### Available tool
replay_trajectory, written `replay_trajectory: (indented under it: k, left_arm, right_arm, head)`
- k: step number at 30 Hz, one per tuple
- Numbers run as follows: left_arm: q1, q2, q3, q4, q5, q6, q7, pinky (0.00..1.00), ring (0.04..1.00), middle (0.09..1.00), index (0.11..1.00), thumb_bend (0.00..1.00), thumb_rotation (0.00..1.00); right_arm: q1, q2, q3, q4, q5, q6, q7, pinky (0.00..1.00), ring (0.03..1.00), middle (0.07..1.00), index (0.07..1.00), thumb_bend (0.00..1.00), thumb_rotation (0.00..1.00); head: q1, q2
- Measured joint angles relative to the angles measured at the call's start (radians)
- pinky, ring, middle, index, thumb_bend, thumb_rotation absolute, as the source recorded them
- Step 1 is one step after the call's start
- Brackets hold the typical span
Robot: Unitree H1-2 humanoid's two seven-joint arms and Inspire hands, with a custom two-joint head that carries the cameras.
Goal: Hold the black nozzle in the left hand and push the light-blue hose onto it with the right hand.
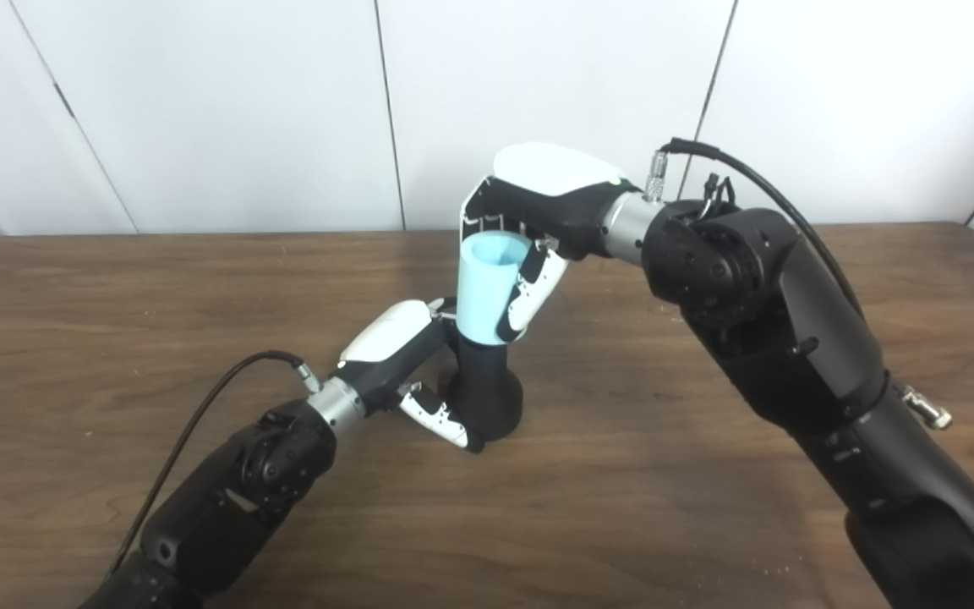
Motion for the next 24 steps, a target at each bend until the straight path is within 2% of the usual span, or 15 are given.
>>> replay_trajectory:
  k: [10,24]
  left_arm:
    - [-0.004,0.000,-0.003,0.002,0.000,0.000,0.000,1.00,0.603,0.480,0.486,0.53,0.00]
    - [-0.008,0.002,-0.003,0.002,0.000,0.000,-0.006,1.00,0.602,0.483,0.485,0.53,0.00]
  right_arm:
    - [-0.017,-0.001,0.003,-0.014,0.019,0.000,0.050,0.38,0.469,0.471,0.464,0.50,0.00]
    - [-0.024,-0.007,0.002,-0.014,0.015,-0.002,0.053,0.38,0.474,0.473,0.465,0.50,0.00]
  head:
    - [-0.003,0.006]
    - [-0.008,0.011]
